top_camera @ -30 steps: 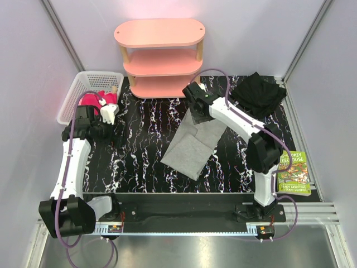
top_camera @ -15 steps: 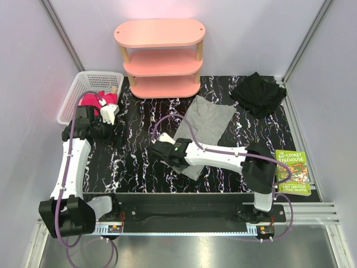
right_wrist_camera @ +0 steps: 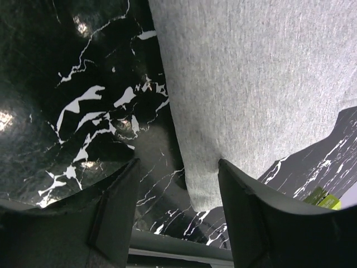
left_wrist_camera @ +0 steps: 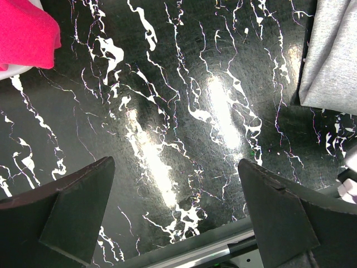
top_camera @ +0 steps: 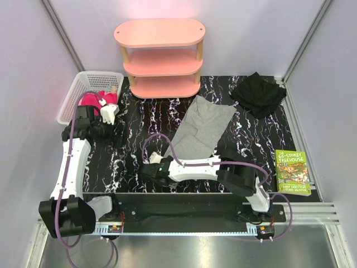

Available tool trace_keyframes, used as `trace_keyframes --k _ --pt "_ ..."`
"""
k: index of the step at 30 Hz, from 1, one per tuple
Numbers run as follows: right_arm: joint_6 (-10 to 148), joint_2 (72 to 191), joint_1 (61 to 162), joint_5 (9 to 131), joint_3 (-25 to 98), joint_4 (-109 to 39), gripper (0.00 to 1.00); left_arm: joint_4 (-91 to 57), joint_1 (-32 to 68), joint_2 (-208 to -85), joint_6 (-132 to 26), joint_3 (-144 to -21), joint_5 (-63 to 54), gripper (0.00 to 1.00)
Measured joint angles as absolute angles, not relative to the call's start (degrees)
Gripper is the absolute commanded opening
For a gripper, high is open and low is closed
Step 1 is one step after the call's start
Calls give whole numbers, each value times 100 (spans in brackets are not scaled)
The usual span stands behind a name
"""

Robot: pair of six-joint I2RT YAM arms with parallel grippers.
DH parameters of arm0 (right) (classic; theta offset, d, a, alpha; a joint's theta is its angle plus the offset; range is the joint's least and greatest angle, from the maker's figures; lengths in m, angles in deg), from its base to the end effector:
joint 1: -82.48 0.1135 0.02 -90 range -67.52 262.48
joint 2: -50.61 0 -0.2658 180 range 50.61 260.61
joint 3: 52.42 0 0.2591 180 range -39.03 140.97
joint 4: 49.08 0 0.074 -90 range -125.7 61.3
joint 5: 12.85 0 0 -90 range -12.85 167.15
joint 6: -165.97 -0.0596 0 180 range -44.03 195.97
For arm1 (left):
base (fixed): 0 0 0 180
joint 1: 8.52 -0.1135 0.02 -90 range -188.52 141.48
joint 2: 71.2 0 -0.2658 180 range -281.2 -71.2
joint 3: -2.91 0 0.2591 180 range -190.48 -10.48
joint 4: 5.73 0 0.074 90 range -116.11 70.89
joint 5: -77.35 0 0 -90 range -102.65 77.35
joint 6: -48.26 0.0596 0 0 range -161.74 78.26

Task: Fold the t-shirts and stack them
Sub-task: Fold the tshirt

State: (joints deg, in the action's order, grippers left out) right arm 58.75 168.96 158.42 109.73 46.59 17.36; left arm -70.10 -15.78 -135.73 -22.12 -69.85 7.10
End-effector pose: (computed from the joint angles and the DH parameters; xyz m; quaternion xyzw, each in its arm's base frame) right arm 0.1283 0.3801 0.1377 -0.4613 0.8411 -0.1670 0.2279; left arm 0.2353 0.0097 0.2825 0.1511 0.9316 -0.0929 0.3172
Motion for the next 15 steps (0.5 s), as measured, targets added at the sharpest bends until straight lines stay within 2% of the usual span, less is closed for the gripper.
trace_keyframes --k 15 --pt "5976 17169 15781 11511 4793 1470 62 -7012 -1578 -13566 -2210 -6985 708 99"
